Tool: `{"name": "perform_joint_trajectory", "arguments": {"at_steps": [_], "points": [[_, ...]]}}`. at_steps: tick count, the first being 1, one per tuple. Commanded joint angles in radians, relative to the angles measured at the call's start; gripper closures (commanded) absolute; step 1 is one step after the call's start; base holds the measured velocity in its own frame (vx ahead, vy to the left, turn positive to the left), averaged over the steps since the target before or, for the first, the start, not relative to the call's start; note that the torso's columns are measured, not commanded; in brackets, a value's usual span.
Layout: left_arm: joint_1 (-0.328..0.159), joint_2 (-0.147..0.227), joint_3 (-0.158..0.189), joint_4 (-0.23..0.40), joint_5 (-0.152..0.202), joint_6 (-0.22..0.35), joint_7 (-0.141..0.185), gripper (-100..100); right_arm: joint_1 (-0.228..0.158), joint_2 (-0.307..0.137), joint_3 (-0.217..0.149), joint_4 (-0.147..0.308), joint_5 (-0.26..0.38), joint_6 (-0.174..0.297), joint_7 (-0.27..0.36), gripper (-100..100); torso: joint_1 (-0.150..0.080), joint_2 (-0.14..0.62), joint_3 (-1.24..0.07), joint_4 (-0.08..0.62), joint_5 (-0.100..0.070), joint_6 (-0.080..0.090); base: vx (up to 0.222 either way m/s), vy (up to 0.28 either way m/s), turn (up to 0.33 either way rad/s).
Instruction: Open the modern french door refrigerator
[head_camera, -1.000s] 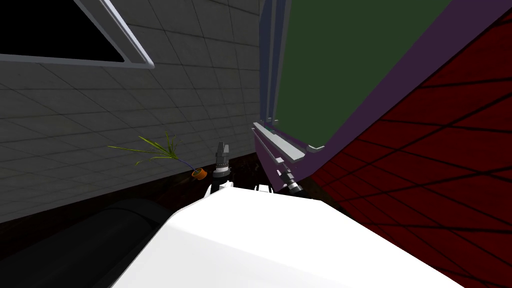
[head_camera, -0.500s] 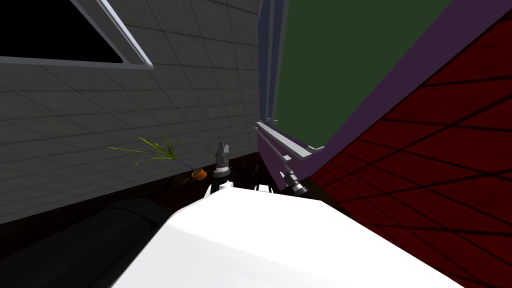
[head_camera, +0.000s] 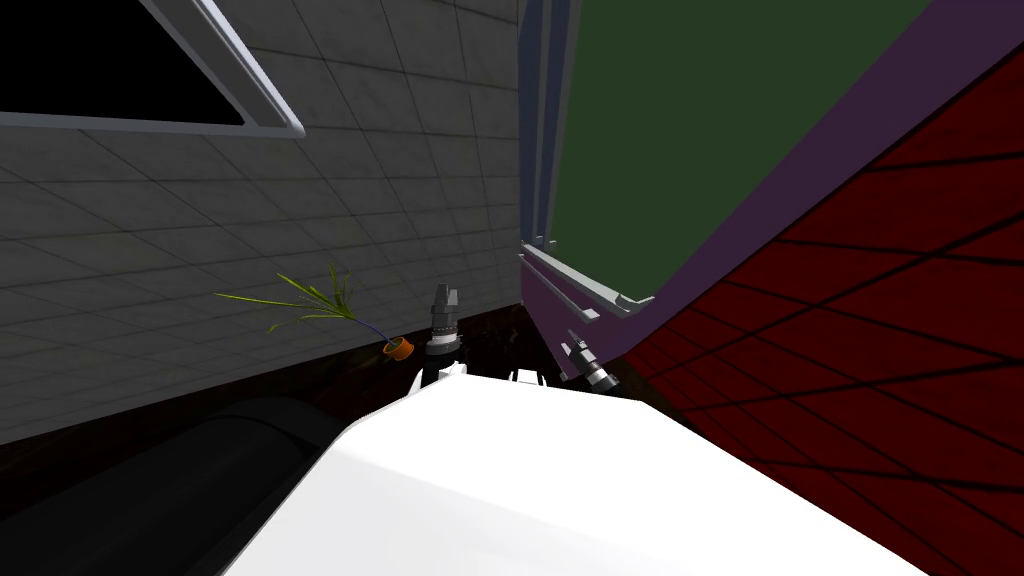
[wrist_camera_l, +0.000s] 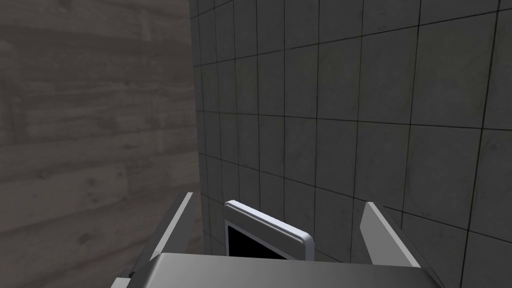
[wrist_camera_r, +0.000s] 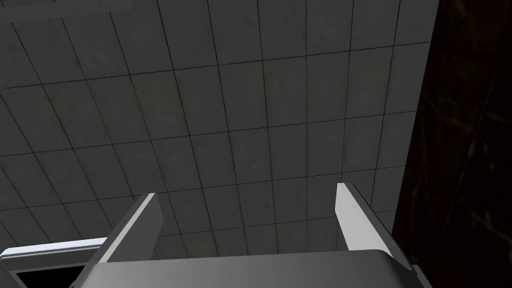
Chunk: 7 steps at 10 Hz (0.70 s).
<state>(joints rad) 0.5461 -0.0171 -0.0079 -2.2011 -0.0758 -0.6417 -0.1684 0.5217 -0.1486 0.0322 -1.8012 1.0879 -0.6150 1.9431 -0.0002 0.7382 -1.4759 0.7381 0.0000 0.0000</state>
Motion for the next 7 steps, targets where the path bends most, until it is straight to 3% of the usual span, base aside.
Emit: {"name": "perform_joint_trajectory", "arguments": {"at_steps": [1,5,7], "points": [[0.000,0.000,0.000,0.000,0.000,0.000,0.000,0,0.018,0.050,-0.002,-0.035,0.029,-0.003,0.030,-100,0.000,0.000,0.000,0.000,0.000,0.000,0.026,-0.013,0.010],[0.000,0.000,0.000,0.000,0.000,0.000,0.000,0,0.024,0.127,-0.003,-0.045,0.038,-0.003,0.040,-100,0.000,0.000,0.000,0.000,0.000,0.000,0.003,-0.001,0.000],[0.000,0.000,0.000,0.000,0.000,0.000,0.000,0,0.023,0.115,-0.001,-0.046,0.039,-0.001,0.037,-100,0.000,0.000,0.000,0.000,0.000,0.000,0.000,0.000,0.000]]}}
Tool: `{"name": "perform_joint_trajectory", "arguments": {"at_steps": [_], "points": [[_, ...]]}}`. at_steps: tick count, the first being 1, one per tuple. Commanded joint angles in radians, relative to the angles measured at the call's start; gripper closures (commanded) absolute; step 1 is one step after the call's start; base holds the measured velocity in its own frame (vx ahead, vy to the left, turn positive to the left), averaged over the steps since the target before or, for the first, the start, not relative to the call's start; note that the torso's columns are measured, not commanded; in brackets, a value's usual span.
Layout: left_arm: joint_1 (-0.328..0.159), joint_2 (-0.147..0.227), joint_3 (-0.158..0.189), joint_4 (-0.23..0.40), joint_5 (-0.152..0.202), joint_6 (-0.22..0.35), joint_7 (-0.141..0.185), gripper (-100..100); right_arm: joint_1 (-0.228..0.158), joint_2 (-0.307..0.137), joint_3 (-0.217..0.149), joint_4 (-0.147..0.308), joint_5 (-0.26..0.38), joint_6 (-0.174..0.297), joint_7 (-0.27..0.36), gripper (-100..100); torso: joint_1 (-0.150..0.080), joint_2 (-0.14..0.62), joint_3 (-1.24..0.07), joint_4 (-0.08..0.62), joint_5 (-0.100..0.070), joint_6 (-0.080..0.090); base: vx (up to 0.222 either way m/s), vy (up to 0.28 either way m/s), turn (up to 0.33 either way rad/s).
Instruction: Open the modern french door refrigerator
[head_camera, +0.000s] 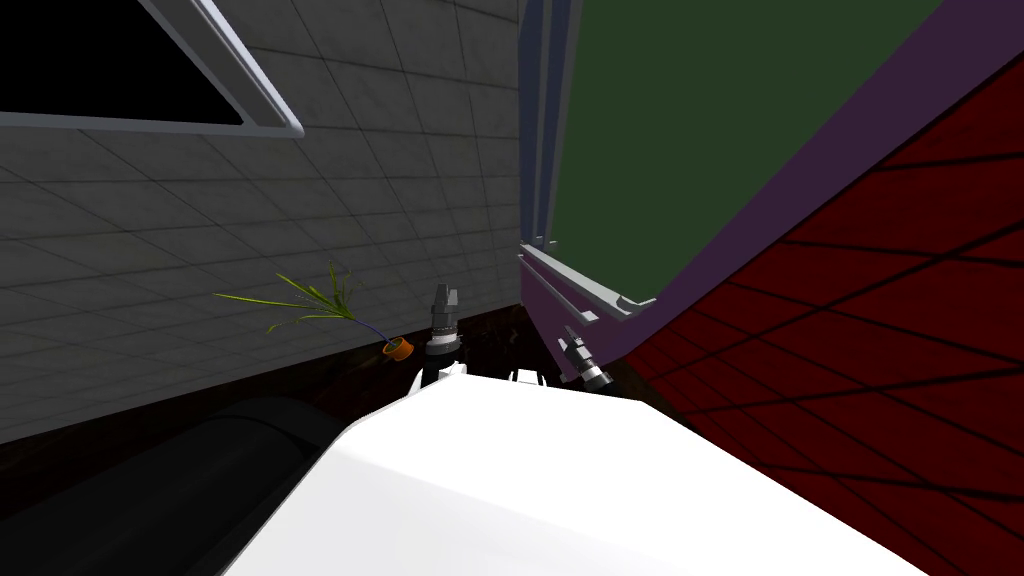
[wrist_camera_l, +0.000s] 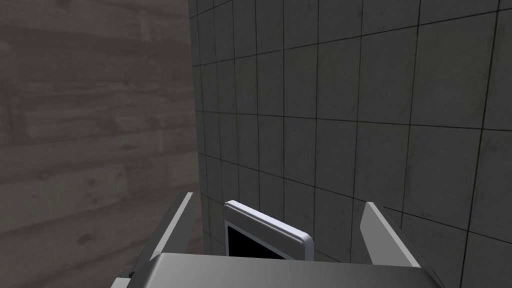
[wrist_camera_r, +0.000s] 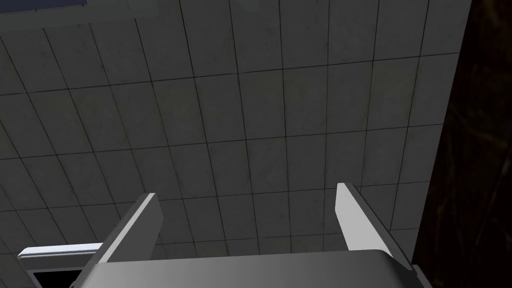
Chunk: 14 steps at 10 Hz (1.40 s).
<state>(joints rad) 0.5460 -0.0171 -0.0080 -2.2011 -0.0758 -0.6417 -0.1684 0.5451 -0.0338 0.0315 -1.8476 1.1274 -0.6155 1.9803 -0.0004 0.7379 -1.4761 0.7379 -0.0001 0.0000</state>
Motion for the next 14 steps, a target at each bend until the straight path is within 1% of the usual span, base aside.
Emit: {"name": "perform_joint_trajectory", "arguments": {"at_steps": [1,4,6,7,8,9,10,12,14], "points": [[0.000,0.000,0.000,0.000,0.000,0.000,0.000,0,0.000,0.000,0.000,0.000,0.000,0.000,0.000,100,0.000,0.000,0.000,0.000,0.000,0.000,0.000,0.000,0.000],[0.000,0.000,0.000,0.000,0.000,0.000,0.000,0,0.015,0.002,0.011,-0.021,0.009,0.009,-0.006,100,0.007,0.002,0.002,0.001,0.002,0.000,-0.054,0.129,0.004],[0.000,0.000,0.000,0.000,0.000,0.000,0.000,0,0.025,0.003,0.018,-0.035,0.014,0.015,-0.009,100,0.003,0.001,0.001,0.000,0.001,0.000,-0.086,0.190,0.005],[0.000,0.000,0.000,0.000,0.000,0.000,0.000,0,0.023,0.003,0.016,-0.031,0.013,0.012,-0.007,100,0.001,0.001,0.001,0.000,0.000,0.000,-0.041,0.090,-0.007],[0.000,0.000,0.000,0.000,0.000,0.000,0.000,0,0.021,-0.037,0.016,-0.028,0.011,0.011,-0.007,-100,-0.006,-0.002,-0.001,0.000,-0.001,0.000,0.002,0.006,-0.006],[0.000,0.000,0.000,0.000,0.000,0.000,0.000,0,0.020,-0.053,0.015,-0.026,0.009,0.010,-0.007,-100,-0.009,-0.004,-0.002,-0.001,-0.002,0.000,0.020,-0.034,-0.005],[0.000,0.000,0.000,0.000,0.000,0.000,0.000,0,0.016,-0.078,0.013,-0.022,0.006,0.007,-0.006,-100,-0.006,-0.003,-0.002,-0.001,-0.002,0.000,0.033,-0.063,-0.007],[0.000,0.000,0.000,0.000,0.000,0.000,0.000,0,0.005,-0.107,0.008,-0.008,-0.004,-0.001,-0.004,-100,-0.002,0.000,0.000,0.000,0.000,0.000,0.030,-0.111,-0.012],[0.000,0.000,0.000,0.000,0.000,0.000,0.000,0,-0.007,-0.100,0.003,0.007,-0.015,-0.009,-0.001,-100,-0.002,0.000,0.000,0.000,-0.001,0.000,0.059,-0.171,-0.016]]}}
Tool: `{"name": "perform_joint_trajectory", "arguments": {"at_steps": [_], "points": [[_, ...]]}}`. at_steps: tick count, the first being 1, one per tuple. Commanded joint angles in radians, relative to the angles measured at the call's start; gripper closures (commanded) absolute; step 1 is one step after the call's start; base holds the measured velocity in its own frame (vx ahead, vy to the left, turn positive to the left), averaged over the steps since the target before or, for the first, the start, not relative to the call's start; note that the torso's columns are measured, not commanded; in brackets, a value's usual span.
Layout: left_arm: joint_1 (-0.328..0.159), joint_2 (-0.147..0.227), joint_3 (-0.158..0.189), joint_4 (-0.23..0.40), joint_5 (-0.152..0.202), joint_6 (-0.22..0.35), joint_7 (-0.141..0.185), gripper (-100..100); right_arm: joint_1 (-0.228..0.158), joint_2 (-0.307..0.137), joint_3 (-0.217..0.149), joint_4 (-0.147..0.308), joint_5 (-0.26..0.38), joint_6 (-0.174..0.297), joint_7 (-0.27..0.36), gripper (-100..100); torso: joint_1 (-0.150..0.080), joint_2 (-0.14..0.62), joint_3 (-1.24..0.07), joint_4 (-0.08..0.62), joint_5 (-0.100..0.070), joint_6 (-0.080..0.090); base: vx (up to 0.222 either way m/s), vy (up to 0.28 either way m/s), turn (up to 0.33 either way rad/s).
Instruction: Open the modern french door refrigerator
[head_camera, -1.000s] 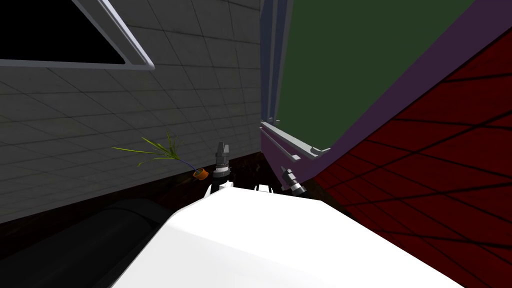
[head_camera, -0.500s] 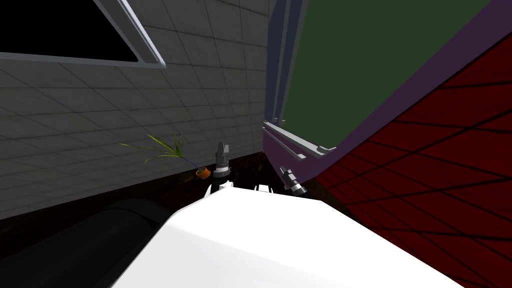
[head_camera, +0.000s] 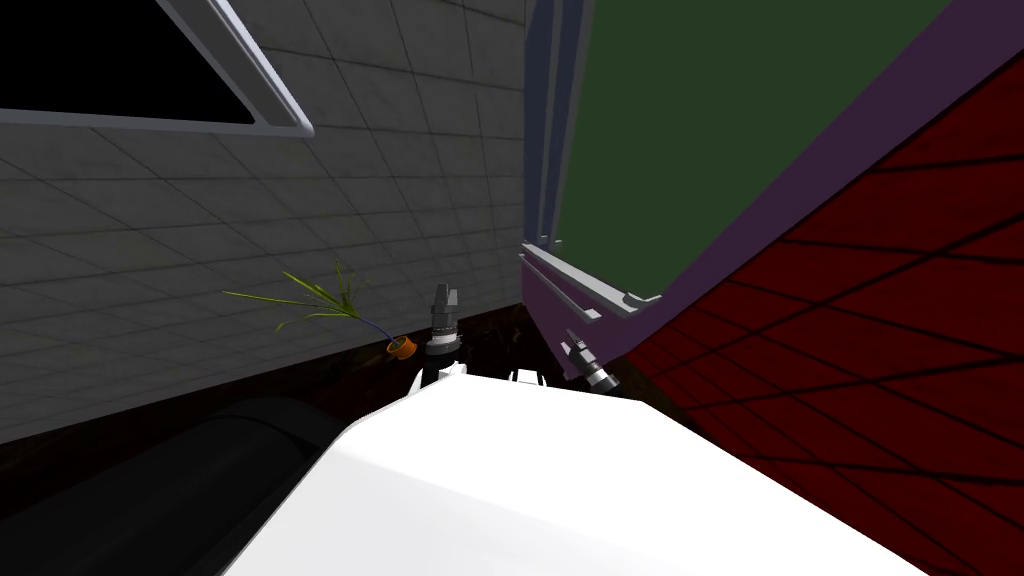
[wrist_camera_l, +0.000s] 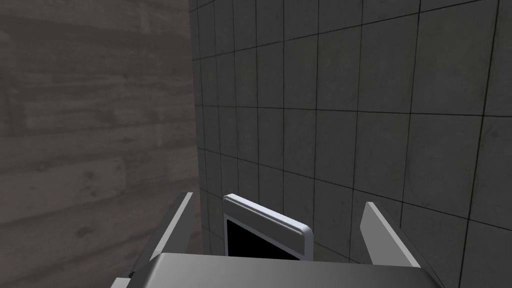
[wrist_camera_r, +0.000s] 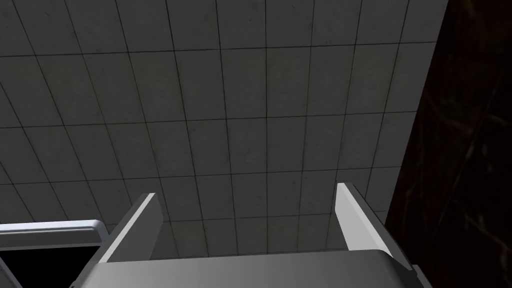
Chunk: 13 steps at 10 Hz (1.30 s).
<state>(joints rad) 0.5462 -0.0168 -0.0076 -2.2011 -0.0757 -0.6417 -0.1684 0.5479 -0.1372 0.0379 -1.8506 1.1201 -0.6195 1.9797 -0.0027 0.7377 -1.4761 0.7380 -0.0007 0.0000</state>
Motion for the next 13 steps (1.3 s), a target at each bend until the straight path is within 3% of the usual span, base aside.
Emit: {"name": "perform_joint_trajectory", "arguments": {"at_steps": [1,4,10,12,13], "points": [[0.000,0.000,0.000,0.000,0.000,0.000,0.000,0,-0.017,0.013,-0.007,0.020,-0.015,-0.011,0.000,-100,0.001,-0.001,-0.001,0.000,0.000,0.000,0.079,-0.177,-0.015],[0.000,0.000,0.000,0.000,0.000,0.000,0.000,0,-0.041,-0.011,-0.018,0.050,-0.036,-0.027,0.004,-100,0.002,0.000,0.000,0.000,0.001,0.000,0.076,-0.180,-0.018],[0.000,0.000,0.000,0.000,0.000,0.000,0.000,0,-0.061,0.120,-0.027,0.077,-0.055,-0.042,0.007,-100,0.007,0.002,0.001,0.001,0.002,0.000,0.045,-0.098,-0.009],[0.000,0.000,0.000,0.000,0.000,0.000,0.000,0,-0.063,0.096,-0.025,0.049,-0.046,-0.013,-0.025,-100,0.003,0.001,0.001,0.000,0.001,0.000,0.030,0.016,0.008],[0.000,0.000,0.000,0.000,0.000,0.000,0.000,0,-0.060,0.100,-0.026,0.058,-0.050,-0.028,-0.009,-100,0.004,-0.002,-0.001,-0.001,0.001,0.000,0.012,0.007,-0.051]]}}
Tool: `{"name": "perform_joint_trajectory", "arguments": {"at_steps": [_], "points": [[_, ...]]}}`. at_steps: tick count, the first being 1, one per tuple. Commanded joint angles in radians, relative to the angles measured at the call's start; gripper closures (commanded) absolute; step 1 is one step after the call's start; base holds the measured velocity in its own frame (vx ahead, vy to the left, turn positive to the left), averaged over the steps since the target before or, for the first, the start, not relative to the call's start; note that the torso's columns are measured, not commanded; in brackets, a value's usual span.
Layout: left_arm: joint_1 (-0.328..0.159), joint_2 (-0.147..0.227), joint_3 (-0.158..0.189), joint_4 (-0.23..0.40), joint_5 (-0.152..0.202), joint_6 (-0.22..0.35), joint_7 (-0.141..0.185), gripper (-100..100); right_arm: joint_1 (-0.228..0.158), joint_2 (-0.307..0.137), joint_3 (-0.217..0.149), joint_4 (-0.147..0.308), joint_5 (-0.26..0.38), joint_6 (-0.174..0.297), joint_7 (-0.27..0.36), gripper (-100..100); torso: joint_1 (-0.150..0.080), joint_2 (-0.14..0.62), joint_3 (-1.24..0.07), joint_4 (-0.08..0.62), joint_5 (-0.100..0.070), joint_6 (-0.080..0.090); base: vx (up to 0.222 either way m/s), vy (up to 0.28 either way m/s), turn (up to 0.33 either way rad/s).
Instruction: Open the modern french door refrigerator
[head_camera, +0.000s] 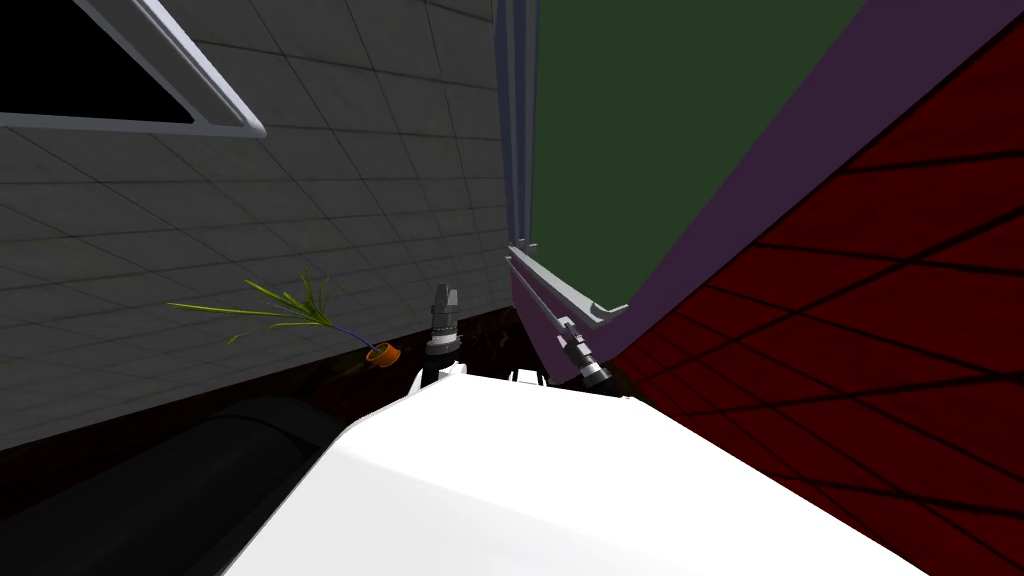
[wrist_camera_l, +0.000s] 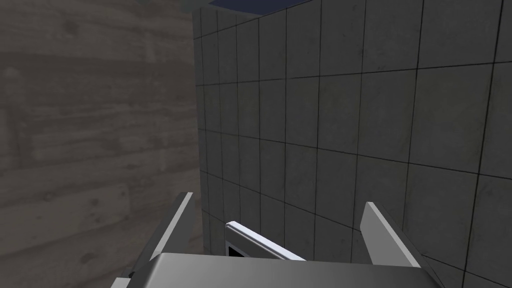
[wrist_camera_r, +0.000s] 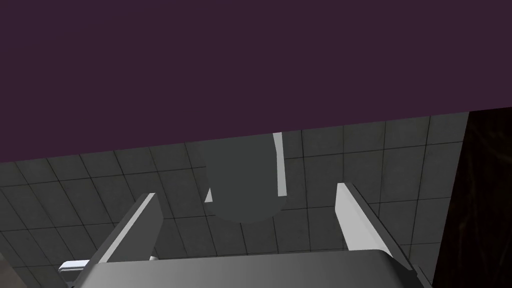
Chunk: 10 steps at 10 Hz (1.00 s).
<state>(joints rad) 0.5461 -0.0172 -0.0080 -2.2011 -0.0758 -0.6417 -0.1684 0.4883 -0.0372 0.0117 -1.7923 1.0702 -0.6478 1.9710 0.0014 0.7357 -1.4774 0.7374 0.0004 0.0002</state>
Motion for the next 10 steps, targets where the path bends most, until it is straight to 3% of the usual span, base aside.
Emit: {"name": "perform_joint_trajectory", "arguments": {"at_steps": [1,6,8,10], "points": [[0.000,0.000,0.000,0.000,0.000,0.000,0.000,0,0.000,-0.001,0.000,-0.002,0.001,0.003,-0.004,100,-0.002,0.002,0.001,0.000,-0.001,0.000,0.000,0.000,0.000],[0.000,0.000,0.000,0.000,0.000,0.000,0.000,0,0.020,0.003,0.017,-0.037,0.014,0.020,-0.013,100,0.002,0.006,0.003,0.002,0.001,-0.001,-0.078,0.143,0.006],[0.000,0.000,0.000,0.000,0.000,0.000,0.000,0,0.022,0.008,0.021,-0.032,0.015,0.021,-0.007,100,-0.006,0.006,0.003,0.003,0.000,0.002,-0.048,0.092,0.004],[0.000,0.000,0.000,0.000,0.000,0.000,0.000,0,0.026,0.012,0.026,-0.039,0.017,0.022,-0.004,100,0.000,0.008,0.004,0.002,0.000,0.001,-0.087,0.160,0.001]]}}
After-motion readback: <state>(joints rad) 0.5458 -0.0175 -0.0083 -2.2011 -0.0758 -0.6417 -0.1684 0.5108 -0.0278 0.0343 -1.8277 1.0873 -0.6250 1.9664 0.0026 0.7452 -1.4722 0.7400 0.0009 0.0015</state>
